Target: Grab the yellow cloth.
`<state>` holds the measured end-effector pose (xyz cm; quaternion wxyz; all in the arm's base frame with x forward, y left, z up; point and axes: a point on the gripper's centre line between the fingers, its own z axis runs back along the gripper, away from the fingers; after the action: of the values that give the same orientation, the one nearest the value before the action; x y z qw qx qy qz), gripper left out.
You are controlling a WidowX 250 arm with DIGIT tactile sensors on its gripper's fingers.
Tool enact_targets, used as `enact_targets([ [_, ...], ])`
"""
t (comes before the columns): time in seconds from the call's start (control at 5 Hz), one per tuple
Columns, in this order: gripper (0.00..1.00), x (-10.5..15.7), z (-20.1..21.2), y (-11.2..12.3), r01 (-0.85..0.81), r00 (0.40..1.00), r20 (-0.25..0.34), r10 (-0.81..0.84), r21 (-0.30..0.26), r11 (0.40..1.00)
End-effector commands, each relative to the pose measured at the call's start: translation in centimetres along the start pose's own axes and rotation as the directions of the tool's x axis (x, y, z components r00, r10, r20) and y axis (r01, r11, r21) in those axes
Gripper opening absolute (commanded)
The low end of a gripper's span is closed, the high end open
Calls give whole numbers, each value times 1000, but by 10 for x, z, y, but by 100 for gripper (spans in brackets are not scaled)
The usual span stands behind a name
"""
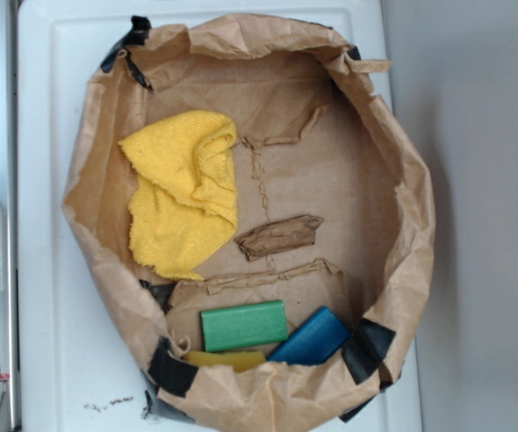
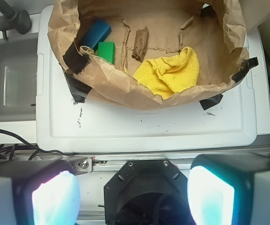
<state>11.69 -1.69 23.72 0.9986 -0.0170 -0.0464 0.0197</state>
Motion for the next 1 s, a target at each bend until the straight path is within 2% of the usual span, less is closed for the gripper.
enact_targets([
  [0.0,100,0,0,0,0,1000,0,0,0,1000],
  [0.2,100,48,8,3,-7,1000,26,8,-28,1000],
  [0.8,100,48,8,3,-7,1000,26,8,-28,1000],
])
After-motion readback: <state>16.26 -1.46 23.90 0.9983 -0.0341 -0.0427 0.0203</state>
